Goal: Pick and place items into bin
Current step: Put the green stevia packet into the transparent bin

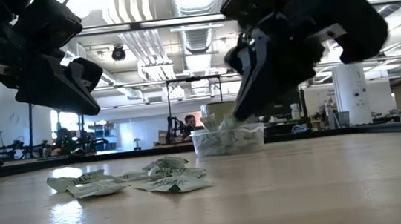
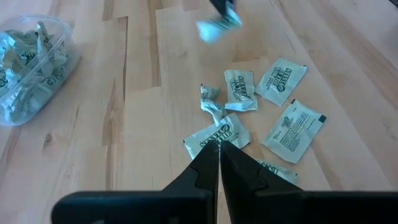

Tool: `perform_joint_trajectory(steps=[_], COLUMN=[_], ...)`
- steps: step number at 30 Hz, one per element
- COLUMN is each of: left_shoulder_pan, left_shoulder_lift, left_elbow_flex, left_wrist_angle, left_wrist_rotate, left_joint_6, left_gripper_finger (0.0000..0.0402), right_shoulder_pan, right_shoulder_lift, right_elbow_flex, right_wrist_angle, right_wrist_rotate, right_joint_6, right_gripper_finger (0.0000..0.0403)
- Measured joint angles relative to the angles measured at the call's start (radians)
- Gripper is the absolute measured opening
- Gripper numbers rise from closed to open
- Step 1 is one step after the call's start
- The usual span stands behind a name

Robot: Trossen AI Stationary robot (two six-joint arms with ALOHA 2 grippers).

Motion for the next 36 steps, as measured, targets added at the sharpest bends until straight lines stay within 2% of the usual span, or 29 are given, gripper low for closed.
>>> perform_joint_trajectory(steps=[9,11,13,17,23,31,36], left_shoulder_pan=[0.000,0.000,0.000,0.000,0.000,0.000,0.000], left_shoulder_lift=[0.000,0.000,0.000,0.000,0.000,0.000,0.000], left_elbow_flex=[0.000,0.000,0.000,0.000,0.000,0.000,0.000], left_wrist_angle=[0.001,0.005,0.005,0.005,0.002,0.001,0.000], left_wrist_rotate=[0.000,0.000,0.000,0.000,0.000,0.000,0.000], left_joint_6=[0.000,0.000,0.000,0.000,0.000,0.000,0.000], left_gripper_finger=[0.0000,0.0000,0.0000,0.0000,0.0000,0.0000,0.0000], right_shoulder_pan=[-0.017,-0.036,-0.063,-0.132,-0.264,-0.414,-0.455], right_shoulder_lift=[-0.192,-0.227,-0.254,-0.274,-0.224,-0.115,-0.056], right_elbow_flex=[-0.003,-0.004,-0.005,-0.005,-0.005,-0.002,-0.002], right_wrist_angle=[-0.169,-0.166,-0.165,-0.132,-0.002,0.084,0.124], right_wrist_rotate=[0.408,0.464,0.478,0.471,0.254,0.122,0.033], right_joint_6=[-0.022,-0.032,-0.046,-0.080,-0.177,-0.177,-0.157], right_gripper_finger=[0.0009,0.0009,0.0009,0.0009,0.0009,0.0008,0.0008])
